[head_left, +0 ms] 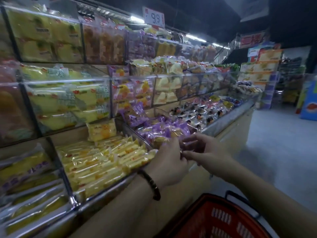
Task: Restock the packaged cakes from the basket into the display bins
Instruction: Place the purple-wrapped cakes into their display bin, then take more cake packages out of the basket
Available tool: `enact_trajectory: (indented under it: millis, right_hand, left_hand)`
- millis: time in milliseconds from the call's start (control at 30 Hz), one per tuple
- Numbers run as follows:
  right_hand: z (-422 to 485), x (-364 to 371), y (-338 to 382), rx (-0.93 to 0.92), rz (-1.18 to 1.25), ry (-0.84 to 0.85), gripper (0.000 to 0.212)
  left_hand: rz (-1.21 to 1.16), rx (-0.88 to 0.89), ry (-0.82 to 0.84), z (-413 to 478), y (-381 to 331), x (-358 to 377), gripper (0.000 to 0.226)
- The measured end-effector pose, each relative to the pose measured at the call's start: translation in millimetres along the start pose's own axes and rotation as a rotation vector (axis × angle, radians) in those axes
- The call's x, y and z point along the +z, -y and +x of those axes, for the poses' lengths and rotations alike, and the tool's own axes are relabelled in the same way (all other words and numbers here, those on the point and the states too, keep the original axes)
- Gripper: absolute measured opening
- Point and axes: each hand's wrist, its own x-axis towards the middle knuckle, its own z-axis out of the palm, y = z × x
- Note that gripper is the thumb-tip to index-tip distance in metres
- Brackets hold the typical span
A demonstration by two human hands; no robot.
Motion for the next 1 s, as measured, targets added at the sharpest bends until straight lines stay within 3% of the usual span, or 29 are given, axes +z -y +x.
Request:
enact_trajectory:
  millis: [233,333,500,600,767,933,1000]
  right_hand:
    - [-73,0,-119,0.203,-0.087,-0.001,0.033]
    - [-103,1,-171,0.332,-0.213,0.036,0.024]
    - [-155,14,-253,0.536,-0.343,0.117,0.028]
    - [-175,18,-285,0.589,-0.457,0.220,0.035]
    - [-179,10,-325,0.712,-0.550,0.205,0.033]
    - [-163,28,-349,0.849,-0.722,0.549,0.045]
    - [-156,41,-358,0.857,-0.816,0.686,0.054]
  left_hand:
    - [-0.111,-0.115,0.320,-41,48,117,0.023]
    - [-0.019,-0.143,0.454,-51,74,160,0.027]
    - [0.164,-0.130,0.688,-64,119,235,0.039]
    - [0.192,-0.115,0.752,-72,137,271,0.040]
    - [0.257,-0.107,0.881,-71,159,317,0.039]
    - [0.319,-0.099,0.946,-68,177,346,0.028]
    - [0.373,-0.090,0.980,-70,191,355,0.038]
